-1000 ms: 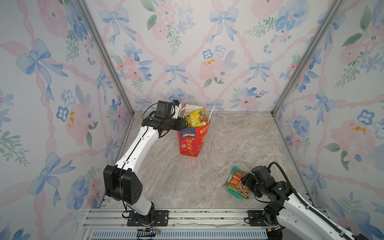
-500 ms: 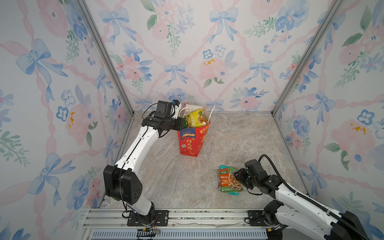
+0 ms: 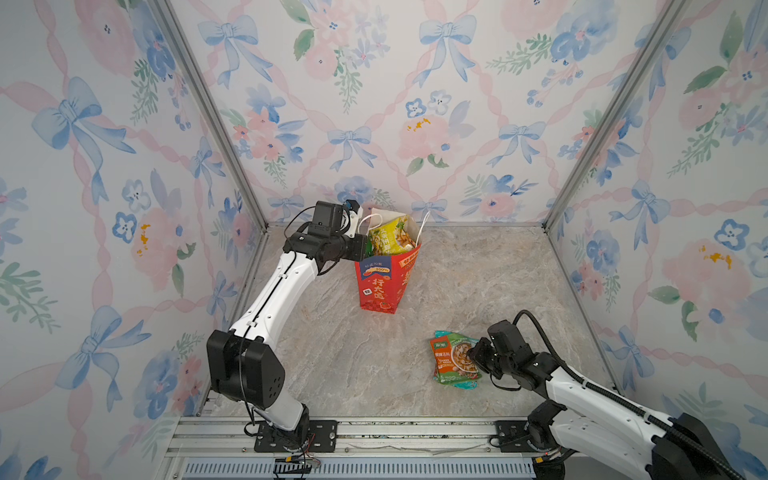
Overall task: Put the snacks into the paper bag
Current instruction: 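Grasp the orange-green seasoning packet at its edge with the right gripper, then lift the orange-green seasoning packet and carry it above the paper bag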
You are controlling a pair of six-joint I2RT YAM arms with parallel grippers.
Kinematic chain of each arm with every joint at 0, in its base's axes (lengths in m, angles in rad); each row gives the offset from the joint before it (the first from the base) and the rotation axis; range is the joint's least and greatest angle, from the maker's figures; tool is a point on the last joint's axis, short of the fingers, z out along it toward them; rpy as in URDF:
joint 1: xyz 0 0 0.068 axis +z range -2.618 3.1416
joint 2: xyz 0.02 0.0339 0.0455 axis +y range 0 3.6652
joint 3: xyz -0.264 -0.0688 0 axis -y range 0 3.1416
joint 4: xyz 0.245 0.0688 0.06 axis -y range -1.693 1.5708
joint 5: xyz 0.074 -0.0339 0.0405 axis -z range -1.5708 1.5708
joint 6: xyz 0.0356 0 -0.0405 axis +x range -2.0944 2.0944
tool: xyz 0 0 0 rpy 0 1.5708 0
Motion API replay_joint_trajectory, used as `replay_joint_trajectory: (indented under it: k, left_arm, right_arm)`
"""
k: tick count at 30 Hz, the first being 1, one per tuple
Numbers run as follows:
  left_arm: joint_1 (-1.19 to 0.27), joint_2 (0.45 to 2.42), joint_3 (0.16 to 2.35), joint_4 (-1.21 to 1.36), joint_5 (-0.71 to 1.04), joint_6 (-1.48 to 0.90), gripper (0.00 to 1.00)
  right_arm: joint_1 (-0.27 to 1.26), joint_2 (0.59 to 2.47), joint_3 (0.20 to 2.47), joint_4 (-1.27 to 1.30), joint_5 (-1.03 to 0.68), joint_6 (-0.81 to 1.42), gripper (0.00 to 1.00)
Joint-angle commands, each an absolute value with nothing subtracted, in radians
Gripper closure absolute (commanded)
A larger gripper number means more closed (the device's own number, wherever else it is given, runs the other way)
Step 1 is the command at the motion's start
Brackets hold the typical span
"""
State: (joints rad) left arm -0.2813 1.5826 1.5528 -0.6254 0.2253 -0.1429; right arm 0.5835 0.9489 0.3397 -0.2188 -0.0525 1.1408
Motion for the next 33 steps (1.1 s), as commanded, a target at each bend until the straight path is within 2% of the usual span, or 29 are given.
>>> replay_joint_trajectory:
  k: [1, 8, 17, 26, 33]
  left_arm:
    - [-0.286, 1.576, 1.54, -0.647, 0.239, -0.14, 1.0]
    - [-0.286, 1.576, 1.539, -0.647, 0.237, -0.14, 1.0]
    - [-0.286, 1.573, 1.54, -0.647, 0.235, -0.14, 1.0]
    - [-0.286, 1.569, 1.542, -0.647, 0.239, -0.14, 1.0]
    - [-0.286, 1.568, 1.542, -0.648, 0.239, -0.14, 1.0]
  right_arm:
    - [0.585, 0.956, 0.33, -0.202, -0.064, 1.14, 0.99]
    - [0.583, 0.917, 0.426, -0.292, -0.055, 1.091, 1.0]
    - [0.589, 0.931, 0.691, -0.402, -0.043, 1.005, 1.0]
    - [0.58, 1.058, 1.101, -0.517, 0.006, 0.782, 1.0]
    - [0.581, 1.178, 1.404, -0.546, -0.019, 0.647, 1.0]
